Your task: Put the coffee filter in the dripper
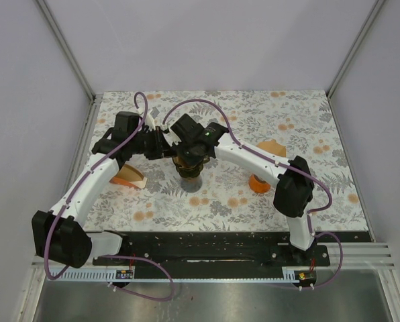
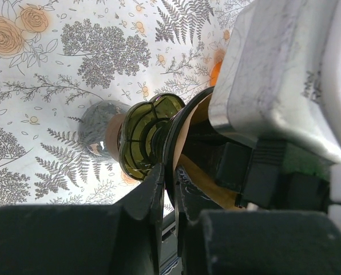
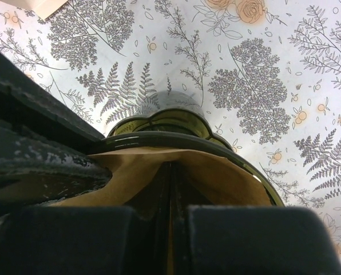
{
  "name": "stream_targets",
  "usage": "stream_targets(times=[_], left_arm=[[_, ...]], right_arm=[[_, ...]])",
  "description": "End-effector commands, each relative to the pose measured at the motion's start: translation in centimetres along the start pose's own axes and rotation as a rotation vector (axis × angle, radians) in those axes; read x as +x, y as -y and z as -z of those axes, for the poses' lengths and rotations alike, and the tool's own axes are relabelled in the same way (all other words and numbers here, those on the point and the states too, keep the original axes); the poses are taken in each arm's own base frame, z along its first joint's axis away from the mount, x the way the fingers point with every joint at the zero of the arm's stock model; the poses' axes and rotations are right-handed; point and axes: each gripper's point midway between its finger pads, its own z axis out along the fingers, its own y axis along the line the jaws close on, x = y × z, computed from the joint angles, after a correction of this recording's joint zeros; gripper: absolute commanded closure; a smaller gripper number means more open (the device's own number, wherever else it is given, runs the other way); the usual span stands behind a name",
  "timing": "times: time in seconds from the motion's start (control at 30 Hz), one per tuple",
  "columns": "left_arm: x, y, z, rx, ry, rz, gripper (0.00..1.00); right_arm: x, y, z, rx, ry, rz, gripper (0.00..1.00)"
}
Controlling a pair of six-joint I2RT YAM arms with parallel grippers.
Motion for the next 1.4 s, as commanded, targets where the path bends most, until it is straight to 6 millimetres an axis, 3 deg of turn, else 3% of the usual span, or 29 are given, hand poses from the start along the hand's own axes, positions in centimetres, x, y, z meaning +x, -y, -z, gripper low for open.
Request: stream_targets(times=[0.0, 0.2, 0.4, 1.0, 1.37], left_arm=[[-1.3, 0.3, 1.3, -0.034, 0.048, -0.077, 1.0], [-1.6, 0.6, 1.9, -0.054, 0.064, -0.115, 1.0], [-1.3, 0.3, 1.8, -0.069, 0.055, -0.11, 1.0], [0.1, -1.3, -0.2, -0.05, -0.038, 0.014, 1.0], [-1.6, 1.1, 1.9, -0.012, 0.025, -0.074, 1.0]], right_arm=[[-2.9, -1.9, 3.0, -0.093, 0.112, 0.109, 0.97], [-4.9, -2.9, 5.9, -0.155, 0.222, 0.145, 0.82], [-5.9, -3.3, 8.0, -0.183, 0.286, 0.173, 0.75], [-4.9, -3.2, 7.6, -0.188, 0.243, 0.202, 0.64], [-5.7, -2.5, 10.5, -0.155, 0.296, 0.248, 0.61]])
